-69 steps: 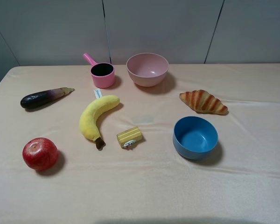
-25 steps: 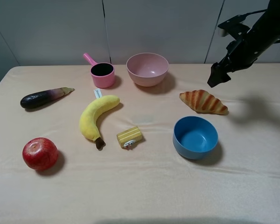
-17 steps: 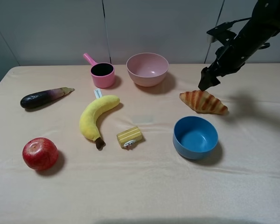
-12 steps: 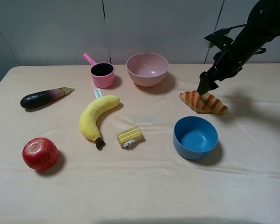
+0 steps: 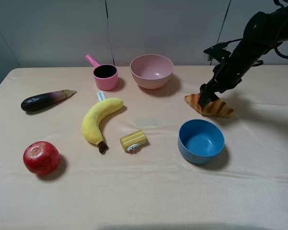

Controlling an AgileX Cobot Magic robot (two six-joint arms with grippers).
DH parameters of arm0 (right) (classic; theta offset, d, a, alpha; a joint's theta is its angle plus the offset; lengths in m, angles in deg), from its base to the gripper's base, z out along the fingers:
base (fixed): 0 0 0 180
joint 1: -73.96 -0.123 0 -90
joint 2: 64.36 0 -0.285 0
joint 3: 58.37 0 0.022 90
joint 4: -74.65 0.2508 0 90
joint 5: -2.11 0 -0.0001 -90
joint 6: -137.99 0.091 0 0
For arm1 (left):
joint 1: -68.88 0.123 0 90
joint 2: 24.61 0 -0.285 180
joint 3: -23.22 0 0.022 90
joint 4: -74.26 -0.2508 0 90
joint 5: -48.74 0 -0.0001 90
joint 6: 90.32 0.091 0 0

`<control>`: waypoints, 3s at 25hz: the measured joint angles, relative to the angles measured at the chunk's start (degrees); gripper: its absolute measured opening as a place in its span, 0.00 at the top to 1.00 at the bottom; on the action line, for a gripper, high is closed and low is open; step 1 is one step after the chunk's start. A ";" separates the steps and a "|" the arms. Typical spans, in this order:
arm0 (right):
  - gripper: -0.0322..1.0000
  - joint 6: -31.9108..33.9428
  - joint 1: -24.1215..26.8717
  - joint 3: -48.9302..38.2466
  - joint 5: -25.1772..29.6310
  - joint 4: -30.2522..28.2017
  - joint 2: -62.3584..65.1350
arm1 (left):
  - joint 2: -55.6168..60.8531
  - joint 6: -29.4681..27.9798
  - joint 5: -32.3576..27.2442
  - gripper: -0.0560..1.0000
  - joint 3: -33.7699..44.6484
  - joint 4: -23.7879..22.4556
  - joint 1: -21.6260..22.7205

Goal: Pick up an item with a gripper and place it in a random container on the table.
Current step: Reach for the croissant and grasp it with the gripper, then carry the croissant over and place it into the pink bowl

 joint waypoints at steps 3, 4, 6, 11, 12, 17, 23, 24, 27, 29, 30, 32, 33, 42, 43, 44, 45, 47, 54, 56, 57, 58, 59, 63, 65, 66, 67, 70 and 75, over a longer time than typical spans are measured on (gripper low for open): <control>0.30 0.00 -0.02 0.00 -0.01 0.11 -1.27 | 0.00 0.00 0.00 0.01 0.00 0.00 0.00; 0.30 0.00 -0.07 0.00 -0.01 0.16 -1.65 | 0.00 0.00 0.00 0.01 0.00 0.00 0.00; 0.30 0.00 -0.12 0.00 -0.01 0.33 -2.48 | 0.00 0.00 0.00 0.01 0.00 0.00 0.00; 0.30 0.00 -0.12 0.00 -0.46 0.55 -3.22 | 0.00 0.00 0.00 0.01 0.00 0.00 0.00; 0.30 0.00 -0.12 0.00 -0.52 0.55 -3.33 | 0.00 0.00 0.00 0.01 0.00 0.00 0.00; 0.30 0.00 -0.12 0.00 -1.47 0.96 -3.48 | 0.00 0.00 0.00 0.01 0.00 0.00 0.00; 0.30 0.00 -0.12 0.00 -1.47 0.96 -3.48 | 0.00 0.00 0.00 0.01 0.00 0.00 0.00; 0.30 0.00 -0.12 0.00 -1.47 0.96 -3.48 | 0.00 0.00 0.00 0.01 0.00 0.00 0.00; 0.40 0.00 -0.12 0.00 -1.47 0.96 -3.48 | 0.00 0.00 0.00 0.01 0.00 0.00 0.00; 0.49 0.00 -0.12 0.00 -1.47 0.96 -3.48 | 0.00 0.00 0.00 0.01 0.00 0.00 0.00; 0.50 0.00 -0.12 0.00 -1.41 0.96 -3.48 | 0.00 0.00 0.00 0.01 0.00 0.00 0.00; 0.50 0.00 -0.12 0.00 -1.30 0.96 -3.48 | 0.00 0.00 0.00 0.01 0.00 0.00 0.00; 0.50 0.00 -0.12 0.00 -1.23 0.96 -3.48 | 0.00 0.00 0.00 0.01 0.00 0.00 0.00; 0.50 0.00 -0.12 0.00 -0.77 0.96 -3.48 | 0.00 0.00 0.00 0.01 0.00 0.00 0.00; 0.50 0.00 -0.12 0.00 -0.64 0.96 -3.48 | 0.00 0.00 0.00 0.01 0.00 0.00 0.00; 0.50 0.00 -0.12 0.05 -0.47 0.90 -3.48 | 0.00 0.00 0.00 0.01 0.00 0.00 0.00; 0.50 0.00 -0.12 0.24 -0.06 0.77 -3.48 | 0.00 0.00 0.00 0.01 0.00 0.00 0.00; 0.50 0.06 -0.12 0.87 1.15 0.07 -3.48 | 0.00 0.00 0.00 0.01 0.00 0.00 0.00; 0.50 0.47 -0.12 3.30 3.94 -1.63 -2.15 | 0.00 0.00 0.00 0.01 0.00 0.00 0.00; 0.50 0.47 -0.12 4.40 5.15 -1.92 -1.39 | 0.00 0.00 0.00 0.01 0.00 0.00 0.00; 0.50 0.73 -0.12 5.35 6.17 -2.08 -1.28 | 0.00 0.00 0.00 0.01 0.00 0.00 0.00; 0.50 1.14 -0.12 6.28 7.16 -2.34 -1.15 | 0.00 0.00 0.00 0.01 0.00 0.00 0.00; 0.50 1.59 -0.12 7.48 8.43 -2.62 -1.15 | 0.00 0.00 0.00 0.01 0.00 0.00 0.00; 0.50 2.29 -0.12 12.25 13.17 -3.08 -1.15 | 0.00 0.00 0.00 0.01 0.00 0.00 0.00; 0.50 2.56 -0.12 14.64 15.26 -3.08 -1.15 | 0.00 0.00 0.00 0.01 0.00 0.00 0.00; 0.50 2.61 -0.12 15.51 16.10 -3.08 -1.15 | 0.00 0.00 0.00 0.01 0.00 0.00 0.00; 0.50 2.62 -0.12 16.45 17.08 -3.08 -1.15 | 0.00 0.00 0.00 0.01 0.00 0.00 0.00; 0.50 2.78 -0.12 18.74 19.72 -3.08 -1.15 | 0.00 0.00 0.00 0.01 0.00 0.00 0.00; 0.50 2.78 -1.19 22.61 22.12 -4.69 -1.15 | 0.00 0.00 0.00 0.01 0.00 0.00 0.00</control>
